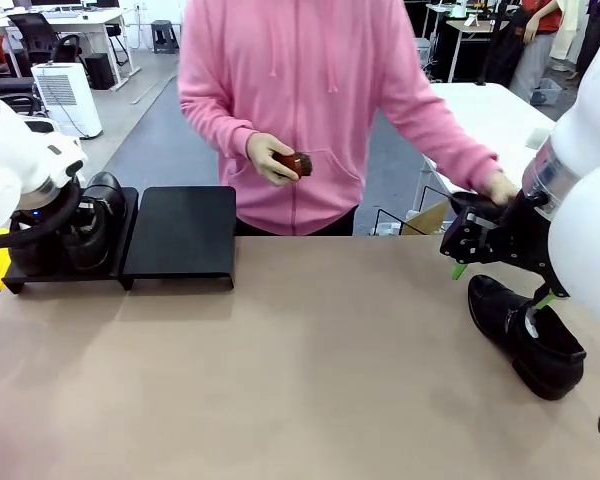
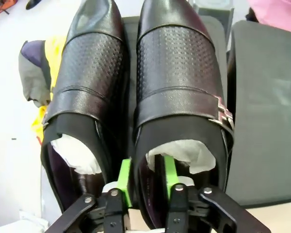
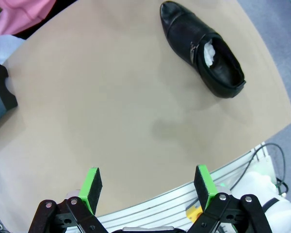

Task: Organize the shoes by placing them on the stand.
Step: Place the Shoe from the middle of the table onto the Shoes Stand.

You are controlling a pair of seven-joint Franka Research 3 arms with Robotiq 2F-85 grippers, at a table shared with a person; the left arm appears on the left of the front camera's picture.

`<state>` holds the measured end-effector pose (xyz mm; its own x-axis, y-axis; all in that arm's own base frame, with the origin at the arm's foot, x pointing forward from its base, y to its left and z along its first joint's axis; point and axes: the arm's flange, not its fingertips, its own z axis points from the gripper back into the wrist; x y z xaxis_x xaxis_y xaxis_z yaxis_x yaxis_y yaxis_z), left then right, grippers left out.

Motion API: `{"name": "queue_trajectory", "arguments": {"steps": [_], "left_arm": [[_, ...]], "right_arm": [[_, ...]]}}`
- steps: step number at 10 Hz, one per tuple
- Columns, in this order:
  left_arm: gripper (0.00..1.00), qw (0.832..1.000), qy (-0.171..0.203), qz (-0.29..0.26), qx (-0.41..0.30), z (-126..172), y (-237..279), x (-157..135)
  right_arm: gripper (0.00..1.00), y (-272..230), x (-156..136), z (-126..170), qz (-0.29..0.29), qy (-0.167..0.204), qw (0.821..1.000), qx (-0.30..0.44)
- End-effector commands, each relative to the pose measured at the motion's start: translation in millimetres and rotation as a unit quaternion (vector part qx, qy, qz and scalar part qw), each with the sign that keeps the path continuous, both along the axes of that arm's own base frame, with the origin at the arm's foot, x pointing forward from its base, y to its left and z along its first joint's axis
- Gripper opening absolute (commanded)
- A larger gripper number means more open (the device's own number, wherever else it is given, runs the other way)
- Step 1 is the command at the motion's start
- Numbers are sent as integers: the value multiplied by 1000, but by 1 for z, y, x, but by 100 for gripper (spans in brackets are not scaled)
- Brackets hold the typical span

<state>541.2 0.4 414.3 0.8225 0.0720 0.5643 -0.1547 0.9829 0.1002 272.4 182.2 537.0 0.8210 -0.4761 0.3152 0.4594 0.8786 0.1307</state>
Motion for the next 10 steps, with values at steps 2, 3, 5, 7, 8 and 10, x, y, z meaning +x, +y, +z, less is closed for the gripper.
{"name": "queue_trajectory", "arguments": {"steps": [2,3,5,7,8,10], "left_arm": [[69,999,-39,10,13,11,-9,-7],[69,998,-51,11,18,22,-13,-15],[69,1000,-28,0,8,17,-6,-3],[69,1000,-28,0,8,17,-6,-3],[69,1000,-28,0,8,17,-6,-3],[69,1000,-28,0,8,17,-6,-3]], "right_arm": [[100,1,2,1,5,-3,1000,1],[100,1,2,1,5,-3,1000,1],[100,1,2,1,5,-3,1000,1],[100,1,2,1,5,-3,1000,1],[100,1,2,1,5,-3,1000,1],[100,1,2,1,5,-3,1000,1]]}}
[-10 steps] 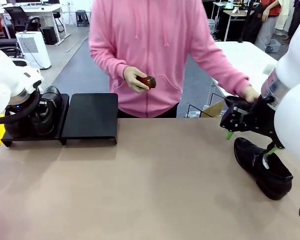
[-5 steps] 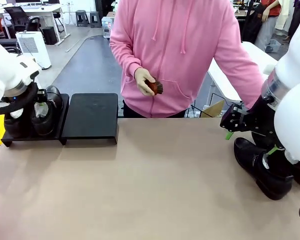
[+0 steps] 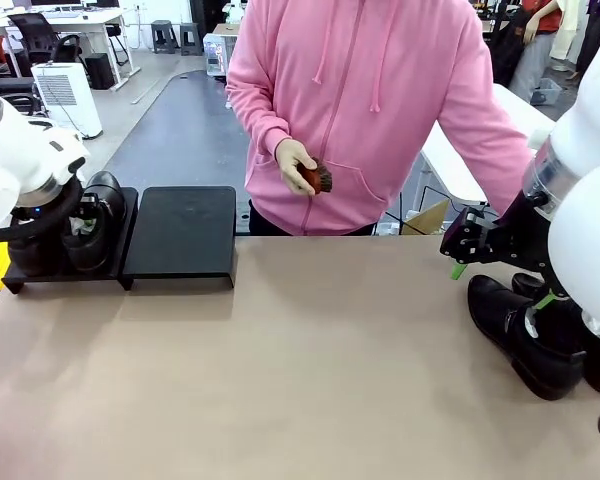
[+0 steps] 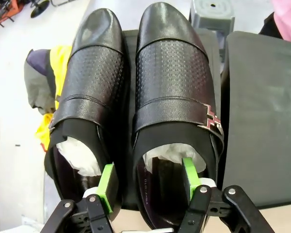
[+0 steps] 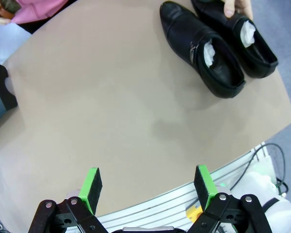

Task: Organize the shoes by placing them on the stand.
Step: Pick up one Shoe and place it in the middle of the table.

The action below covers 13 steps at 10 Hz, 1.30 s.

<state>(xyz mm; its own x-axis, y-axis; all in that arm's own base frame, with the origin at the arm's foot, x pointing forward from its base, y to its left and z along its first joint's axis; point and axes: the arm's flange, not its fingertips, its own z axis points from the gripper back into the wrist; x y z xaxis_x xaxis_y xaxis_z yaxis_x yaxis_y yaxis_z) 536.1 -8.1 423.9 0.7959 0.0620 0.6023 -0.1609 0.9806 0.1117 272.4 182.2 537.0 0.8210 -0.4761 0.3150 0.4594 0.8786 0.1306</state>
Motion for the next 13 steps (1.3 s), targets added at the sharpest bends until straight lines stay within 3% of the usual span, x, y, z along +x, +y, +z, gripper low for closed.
{"name": "queue_trajectory", "arguments": {"steps": [1,7,10,12,13], "left_arm": [[69,1000,-6,0,-2,8,3,2],[69,1000,-3,0,0,3,0,1],[69,995,-89,-40,-11,65,-20,-42],[69,994,-64,-73,-48,84,-37,-75],[69,993,-12,-96,-75,87,-44,-87]], "right_arm": [[100,1,2,1,5,-3,1000,1],[100,1,2,1,5,-3,1000,1],[100,1,2,1,5,-3,1000,1],[100,1,2,1,5,-3,1000,1],[100,1,2,1,5,-3,1000,1]]}}
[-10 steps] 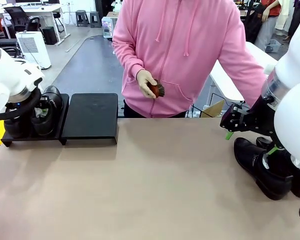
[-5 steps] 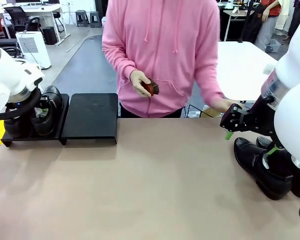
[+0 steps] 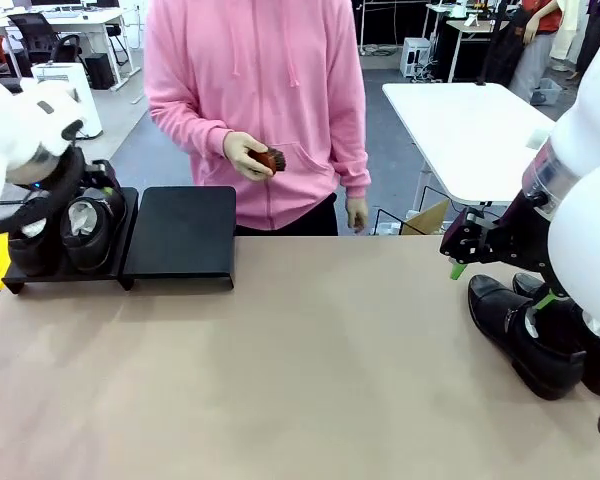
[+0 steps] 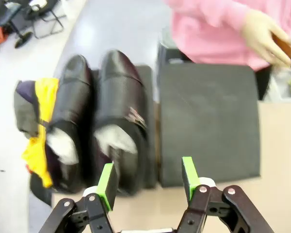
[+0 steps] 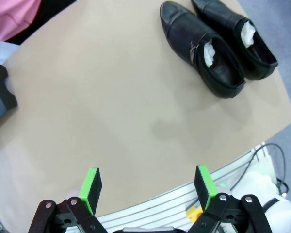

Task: Organize the shoes by placing them on the stand.
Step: Pick up one Shoe and place it in the middle of the table.

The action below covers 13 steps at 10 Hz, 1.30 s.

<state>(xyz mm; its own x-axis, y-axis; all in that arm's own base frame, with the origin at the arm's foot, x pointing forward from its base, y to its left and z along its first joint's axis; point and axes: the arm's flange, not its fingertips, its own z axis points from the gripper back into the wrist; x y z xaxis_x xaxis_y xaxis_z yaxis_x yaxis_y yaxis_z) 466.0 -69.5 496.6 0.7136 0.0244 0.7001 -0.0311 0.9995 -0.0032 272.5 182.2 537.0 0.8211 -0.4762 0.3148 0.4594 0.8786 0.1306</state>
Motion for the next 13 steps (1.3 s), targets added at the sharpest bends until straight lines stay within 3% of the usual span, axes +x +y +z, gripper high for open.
{"name": "queue_trajectory", "arguments": {"steps": [1,3,6,8,9,13], "left_arm": [[69,990,113,-70,-37,15,10,-28],[69,970,194,-134,-60,11,-6,-45],[69,948,258,-173,-68,7,-12,-59],[69,951,270,-131,-76,-8,-5,-41],[69,948,263,-164,-78,4,-10,-65],[69,948,263,-164,-78,4,-10,-65]], "right_arm": [[100,1,2,1,5,-3,1000,1],[100,1,2,1,5,-3,1000,1],[100,1,2,1,5,-3,1000,1],[100,0,0,0,0,0,1000,0],[100,-9,0,-11,26,16,1000,0],[100,-91,-39,-14,139,16,990,7]]}}
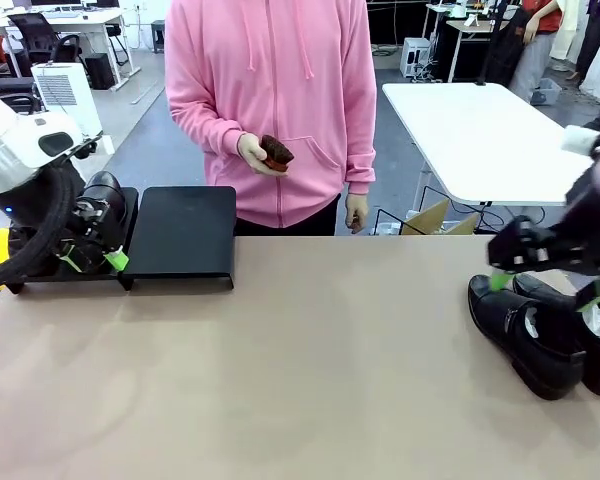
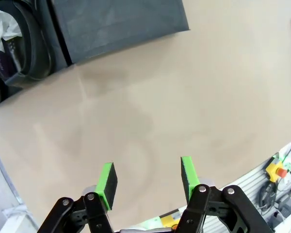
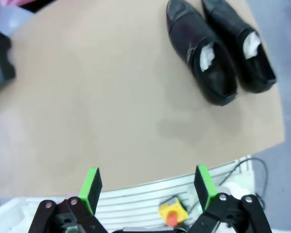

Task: Organize the shoes by placing them on the stand.
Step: Pick up one Shoe and place it in the middle of the table.

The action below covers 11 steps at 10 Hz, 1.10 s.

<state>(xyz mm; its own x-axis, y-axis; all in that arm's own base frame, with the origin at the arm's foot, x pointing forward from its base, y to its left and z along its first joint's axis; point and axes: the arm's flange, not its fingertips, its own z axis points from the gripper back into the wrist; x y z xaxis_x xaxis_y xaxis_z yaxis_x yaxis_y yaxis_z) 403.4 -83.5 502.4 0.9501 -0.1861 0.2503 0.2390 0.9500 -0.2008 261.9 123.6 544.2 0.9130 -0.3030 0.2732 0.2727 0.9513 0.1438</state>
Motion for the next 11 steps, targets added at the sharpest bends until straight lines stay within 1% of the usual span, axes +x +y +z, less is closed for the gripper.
{"name": "queue_trajectory", "arguments": {"steps": [1,3,4,8,9,10,11], "left_arm": [[69,1000,1,-2,-11,-2,4,-3],[69,1000,1,-2,-11,-2,4,-3],[69,1000,1,-2,-11,-2,4,-3],[69,1000,1,-2,-11,-2,4,-3],[69,1000,1,-2,-11,-2,4,-3],[69,1000,1,-2,-11,-2,4,-3],[69,1000,1,-2,-11,-2,4,-3]], "right_arm": [[100,-54,-39,-24,43,6,999,-18],[100,-85,-46,-29,11,23,1000,-7],[100,-42,-17,15,28,10,1000,-8],[100,-42,-17,15,28,10,1000,-8],[100,-43,-22,14,29,17,999,-14],[100,-29,-5,2,83,54,991,-89],[100,-29,7,-8,98,101,983,-118]]}}
